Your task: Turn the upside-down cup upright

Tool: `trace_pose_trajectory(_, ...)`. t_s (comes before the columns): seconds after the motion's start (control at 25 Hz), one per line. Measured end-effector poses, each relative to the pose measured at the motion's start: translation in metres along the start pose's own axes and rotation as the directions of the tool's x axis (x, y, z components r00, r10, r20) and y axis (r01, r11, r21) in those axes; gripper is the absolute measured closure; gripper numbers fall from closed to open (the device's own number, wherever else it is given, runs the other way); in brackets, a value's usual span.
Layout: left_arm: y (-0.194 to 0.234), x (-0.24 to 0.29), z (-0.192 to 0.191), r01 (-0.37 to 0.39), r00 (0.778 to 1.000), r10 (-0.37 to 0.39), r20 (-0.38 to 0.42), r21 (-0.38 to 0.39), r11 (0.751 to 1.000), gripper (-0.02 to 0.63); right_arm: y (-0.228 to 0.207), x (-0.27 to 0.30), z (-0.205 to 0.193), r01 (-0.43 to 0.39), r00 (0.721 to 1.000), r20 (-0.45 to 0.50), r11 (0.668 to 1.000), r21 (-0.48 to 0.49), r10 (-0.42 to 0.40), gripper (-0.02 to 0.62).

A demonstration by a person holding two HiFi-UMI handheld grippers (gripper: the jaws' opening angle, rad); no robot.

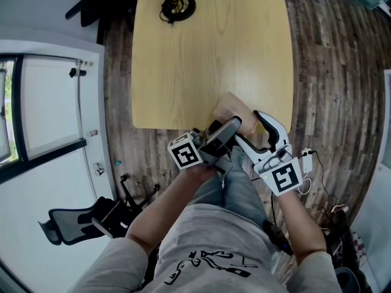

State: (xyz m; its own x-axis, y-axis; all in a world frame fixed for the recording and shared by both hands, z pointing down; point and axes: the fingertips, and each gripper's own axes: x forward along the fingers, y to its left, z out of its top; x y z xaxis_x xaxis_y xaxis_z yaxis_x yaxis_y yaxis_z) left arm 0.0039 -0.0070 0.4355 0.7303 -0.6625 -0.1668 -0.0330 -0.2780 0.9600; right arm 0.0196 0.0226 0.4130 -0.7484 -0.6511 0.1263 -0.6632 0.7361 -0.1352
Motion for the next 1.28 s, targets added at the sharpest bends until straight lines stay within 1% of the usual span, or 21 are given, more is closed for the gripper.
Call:
trace_pose_trajectory(0.16,-0.003,0.001,0.002,0.007,1.0,-0.007,0.005,0.022,1.0,0.235,0.0,0.0,0.002,-0.001,1.0,-0.009,1.0,-0.001,0.001,0.307)
trace_pose_trajectory(0.32,-0.003,0.0,0.003,0.005,1.0,-0.006,0.013,0.037,0.999,0.233,-0.001,0.0,0.002,0.003,1.0,-0.002,1.0,0.022,-0.003,0.307)
trace_pose_trajectory(0.52,-0.002,-0.005,0.011,-0.004,1.0,0.003,0.027,0.059,0.998,0.233,-0.007,0.0,0.004,0.025,1.0,0.005,0.999,0.038,-0.026,0.307)
trace_pose_trajectory(0.72,-0.004,-0.008,0.014,-0.003,1.0,0.001,0.026,0.069,0.998,0.233,-0.011,-0.002,0.006,0.038,0.999,0.01,0.999,0.031,-0.038,0.307)
trace_pose_trajectory(1.08,-0.006,-0.015,0.023,-0.023,0.999,0.02,0.032,0.115,0.993,0.235,-0.02,-0.003,0.007,0.059,0.998,0.005,0.998,0.026,-0.059,0.308)
trace_pose_trajectory(1.16,-0.005,-0.017,0.026,-0.039,0.999,0.035,0.035,0.138,0.99,0.235,-0.022,-0.003,0.007,0.061,0.998,0.002,0.998,0.022,-0.061,0.308)
trace_pose_trajectory(1.28,-0.003,-0.023,0.031,-0.09,0.996,0.085,0.032,0.21,0.974,0.235,-0.023,-0.003,0.007,0.061,0.998,-0.003,0.998,0.017,-0.061,0.308)
